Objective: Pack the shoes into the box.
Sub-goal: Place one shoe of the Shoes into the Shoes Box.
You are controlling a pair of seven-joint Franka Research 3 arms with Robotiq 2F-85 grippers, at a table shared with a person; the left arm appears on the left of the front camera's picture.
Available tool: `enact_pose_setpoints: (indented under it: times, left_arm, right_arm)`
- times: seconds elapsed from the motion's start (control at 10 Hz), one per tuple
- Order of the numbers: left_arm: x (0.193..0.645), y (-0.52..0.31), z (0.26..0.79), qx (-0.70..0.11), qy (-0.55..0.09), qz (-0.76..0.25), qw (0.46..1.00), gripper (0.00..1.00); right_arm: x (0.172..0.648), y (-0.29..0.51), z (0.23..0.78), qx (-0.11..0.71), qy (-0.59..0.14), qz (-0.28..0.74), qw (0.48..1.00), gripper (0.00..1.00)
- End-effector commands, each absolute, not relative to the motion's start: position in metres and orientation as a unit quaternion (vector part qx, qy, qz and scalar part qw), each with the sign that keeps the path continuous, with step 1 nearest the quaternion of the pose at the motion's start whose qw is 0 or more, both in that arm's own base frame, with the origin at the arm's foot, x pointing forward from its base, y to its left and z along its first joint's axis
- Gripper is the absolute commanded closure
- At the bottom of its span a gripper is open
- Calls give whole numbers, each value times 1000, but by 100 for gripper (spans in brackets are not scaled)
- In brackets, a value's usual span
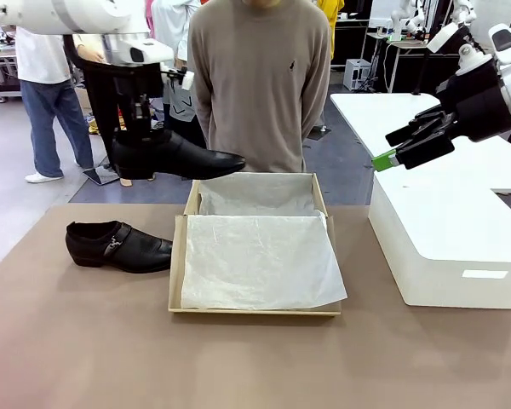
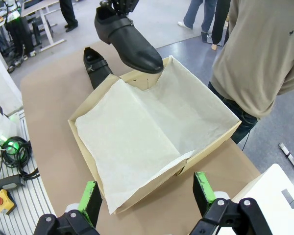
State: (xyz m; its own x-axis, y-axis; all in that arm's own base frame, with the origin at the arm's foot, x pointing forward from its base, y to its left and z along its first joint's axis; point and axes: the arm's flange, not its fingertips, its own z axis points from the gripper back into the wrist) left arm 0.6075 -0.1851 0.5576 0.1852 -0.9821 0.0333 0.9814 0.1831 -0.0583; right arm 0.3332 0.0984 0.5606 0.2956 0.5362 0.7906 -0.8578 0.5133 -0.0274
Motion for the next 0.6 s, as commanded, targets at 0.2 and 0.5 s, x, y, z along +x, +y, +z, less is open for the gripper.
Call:
enact_pose_setpoints:
  times: [0.2, 0.5]
  left_arm:
    - [620, -234, 550, -41, 5, -637, 770, 100]
    - [622, -229, 549, -52, 16, -628, 776, 100]
  right_arm:
    - [335, 98, 561, 211, -393, 453, 772, 0]
    - [335, 98, 561, 211, -393, 453, 772, 0]
